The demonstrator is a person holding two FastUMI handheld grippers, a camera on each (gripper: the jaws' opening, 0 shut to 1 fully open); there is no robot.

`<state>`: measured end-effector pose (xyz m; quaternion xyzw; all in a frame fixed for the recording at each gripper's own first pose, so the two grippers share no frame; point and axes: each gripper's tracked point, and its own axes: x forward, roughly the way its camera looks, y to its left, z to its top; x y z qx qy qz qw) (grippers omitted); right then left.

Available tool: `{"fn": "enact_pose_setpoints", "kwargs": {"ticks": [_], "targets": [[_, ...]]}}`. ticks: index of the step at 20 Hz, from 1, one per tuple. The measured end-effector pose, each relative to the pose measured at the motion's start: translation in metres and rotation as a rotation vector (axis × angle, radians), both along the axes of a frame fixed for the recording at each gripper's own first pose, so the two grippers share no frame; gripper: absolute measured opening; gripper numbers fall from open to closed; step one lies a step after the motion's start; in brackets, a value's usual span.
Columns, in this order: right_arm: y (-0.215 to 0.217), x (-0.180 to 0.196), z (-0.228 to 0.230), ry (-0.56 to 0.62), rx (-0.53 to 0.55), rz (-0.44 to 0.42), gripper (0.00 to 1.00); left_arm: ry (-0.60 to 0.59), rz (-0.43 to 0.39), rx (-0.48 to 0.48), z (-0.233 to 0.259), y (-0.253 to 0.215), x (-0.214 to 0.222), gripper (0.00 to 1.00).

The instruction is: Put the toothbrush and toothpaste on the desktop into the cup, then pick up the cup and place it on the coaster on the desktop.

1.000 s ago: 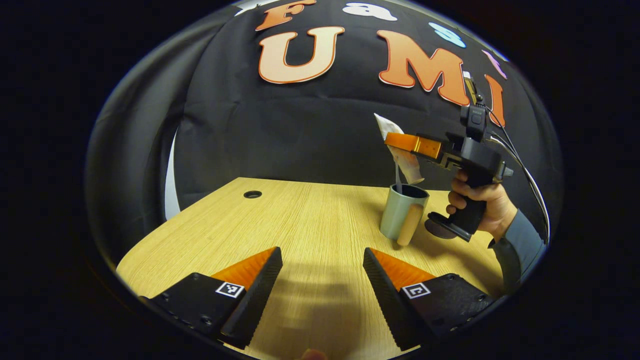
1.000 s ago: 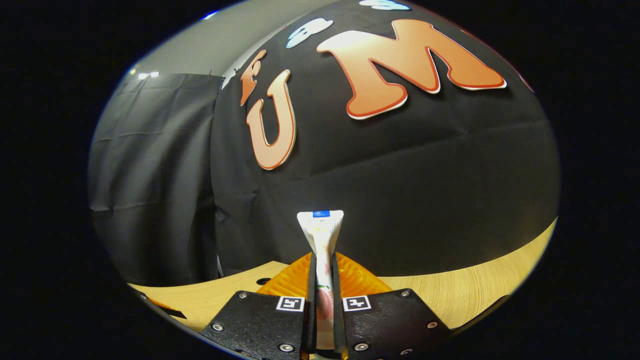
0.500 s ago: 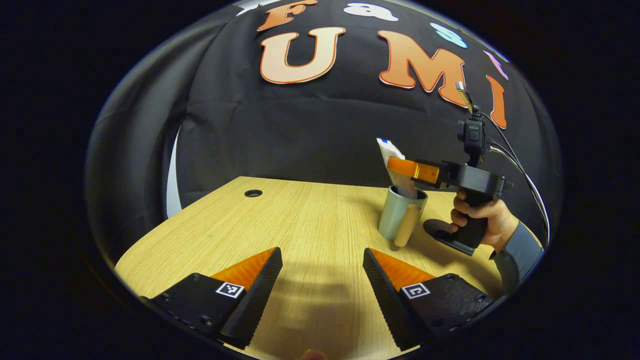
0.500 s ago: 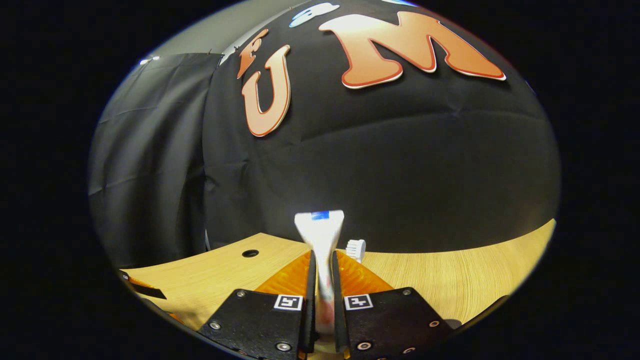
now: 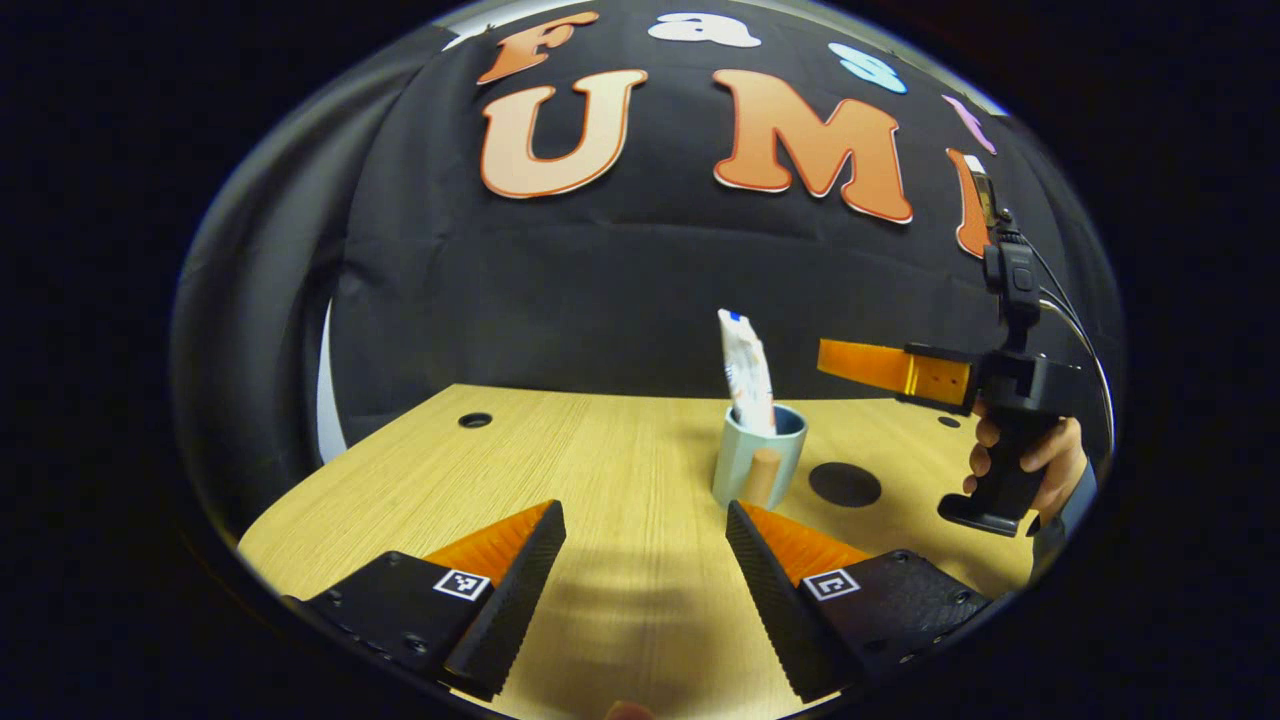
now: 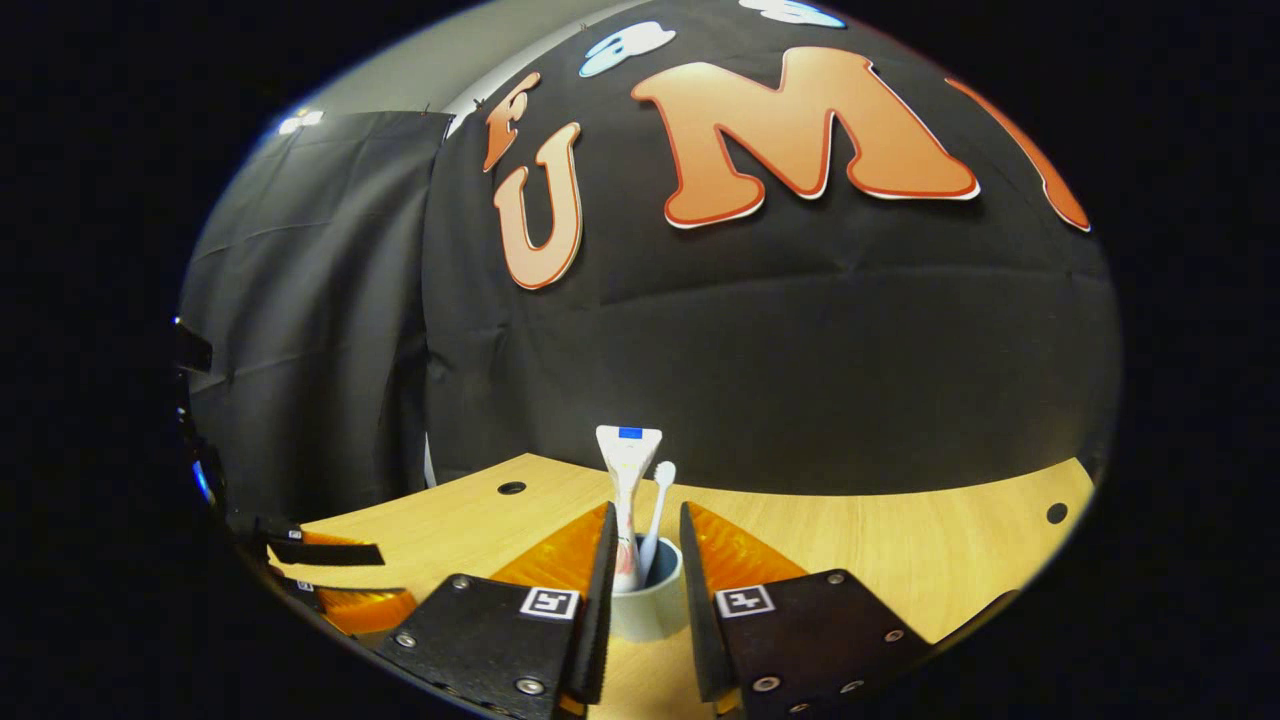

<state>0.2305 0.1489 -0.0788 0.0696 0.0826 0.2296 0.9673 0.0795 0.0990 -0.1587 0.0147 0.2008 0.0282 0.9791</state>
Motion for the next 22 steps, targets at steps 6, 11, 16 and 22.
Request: {"fn": "enact_pose_setpoints", "kwargs": {"ticks": [6, 11, 16, 22], "targets": [[-0.076, -0.051, 0.029, -0.052, -0.031, -0.048, 0.72, -0.027, -0.115, -0.031, 0.024, -0.044, 0.048, 0.97], [-0.126, -0.107, 0.079, -0.163, -0.093, -0.046, 0.81, 0.067, -0.21, -0.076, 0.024, -0.07, 0.077, 0.97], [-0.137, -0.143, 0.1, -0.214, -0.084, -0.028, 0.86, 0.219, -0.274, -0.149, 0.016, -0.086, 0.097, 0.98], [-0.152, -0.166, 0.096, -0.22, -0.113, -0.063, 0.88, 0.461, -0.313, -0.11, -0.023, -0.083, 0.099, 0.98]]}}
